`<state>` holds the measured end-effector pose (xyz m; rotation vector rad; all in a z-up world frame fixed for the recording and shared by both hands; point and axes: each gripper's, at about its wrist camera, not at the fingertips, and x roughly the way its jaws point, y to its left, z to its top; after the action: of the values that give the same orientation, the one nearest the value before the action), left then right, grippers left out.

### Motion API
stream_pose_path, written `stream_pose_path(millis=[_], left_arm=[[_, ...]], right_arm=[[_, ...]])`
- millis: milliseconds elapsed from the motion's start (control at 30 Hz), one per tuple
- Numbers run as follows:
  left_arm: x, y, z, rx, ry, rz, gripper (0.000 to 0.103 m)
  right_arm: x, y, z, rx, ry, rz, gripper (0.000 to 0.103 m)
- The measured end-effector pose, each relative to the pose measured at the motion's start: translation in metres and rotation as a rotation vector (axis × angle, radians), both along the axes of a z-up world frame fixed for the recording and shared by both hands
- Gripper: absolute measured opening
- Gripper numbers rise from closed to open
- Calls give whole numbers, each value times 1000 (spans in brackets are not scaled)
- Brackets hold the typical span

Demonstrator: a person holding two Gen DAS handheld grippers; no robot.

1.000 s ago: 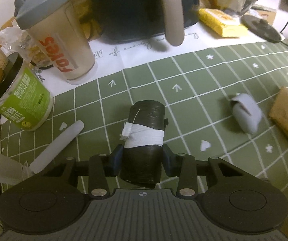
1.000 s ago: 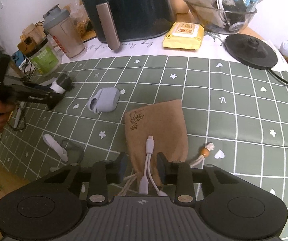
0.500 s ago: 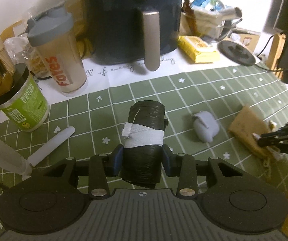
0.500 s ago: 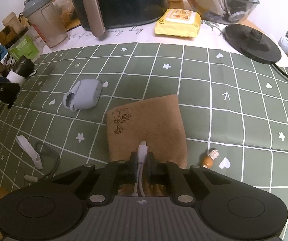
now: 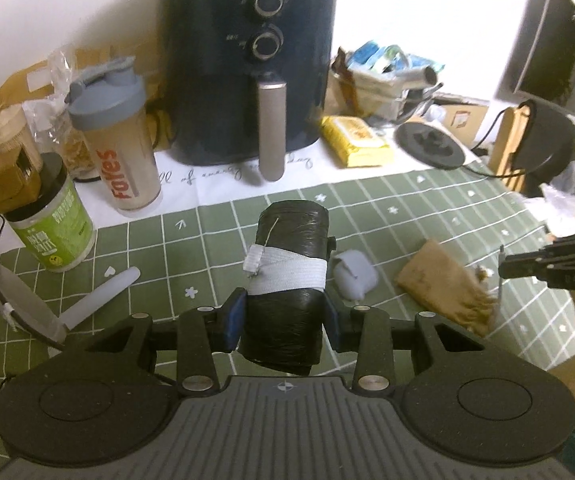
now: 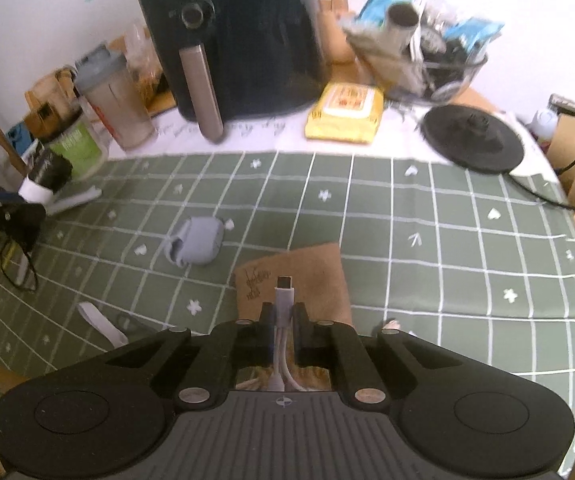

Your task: Organize soft objects

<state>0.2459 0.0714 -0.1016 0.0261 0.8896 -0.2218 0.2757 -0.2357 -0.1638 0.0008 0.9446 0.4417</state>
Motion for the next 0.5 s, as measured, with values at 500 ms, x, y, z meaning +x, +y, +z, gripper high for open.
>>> stream_pose_path(millis=[500], left_arm=[[-51, -8, 54, -68, -68, -35, 39]], right_arm=[[-53, -4, 98, 64, -171, 19, 10]])
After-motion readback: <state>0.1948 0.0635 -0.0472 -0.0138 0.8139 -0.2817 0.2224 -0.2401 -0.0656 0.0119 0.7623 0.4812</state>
